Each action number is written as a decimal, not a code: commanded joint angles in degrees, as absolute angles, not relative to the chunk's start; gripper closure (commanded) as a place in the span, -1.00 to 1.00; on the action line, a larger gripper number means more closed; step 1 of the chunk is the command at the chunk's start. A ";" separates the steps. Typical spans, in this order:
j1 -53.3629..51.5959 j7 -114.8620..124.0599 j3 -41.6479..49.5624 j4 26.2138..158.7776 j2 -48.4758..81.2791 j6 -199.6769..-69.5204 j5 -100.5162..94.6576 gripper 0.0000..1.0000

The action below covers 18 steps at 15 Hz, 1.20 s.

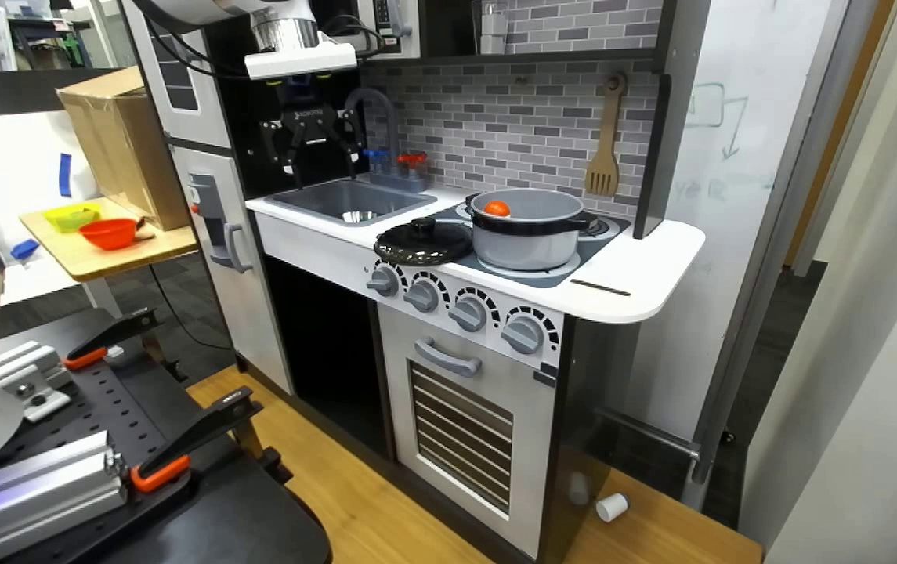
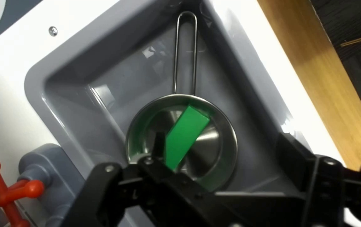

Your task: Pick up and put down the green block then put the salt cellar inside the pot and the green block in the sink

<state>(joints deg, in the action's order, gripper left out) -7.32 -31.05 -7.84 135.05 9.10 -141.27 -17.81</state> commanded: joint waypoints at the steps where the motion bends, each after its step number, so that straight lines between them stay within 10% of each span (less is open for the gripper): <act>1: -6.50 -31.58 -7.61 131.97 10.90 -142.97 -18.88 -1.00; 6: -3.54 -33.48 -6.66 135.92 6.19 -141.37 -10.48 -1.00; 7: -2.52 -34.32 -6.03 137.04 4.97 -140.69 -7.48 -0.61; 11: 1.61 -35.91 -1.25 141.73 -0.71 -139.16 0.43 -0.09; 18: 1.72 -34.11 2.26 149.52 -12.07 -129.68 4.59 -1.00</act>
<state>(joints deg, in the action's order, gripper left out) -0.03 -36.40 -0.82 145.24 -4.96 -132.69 2.80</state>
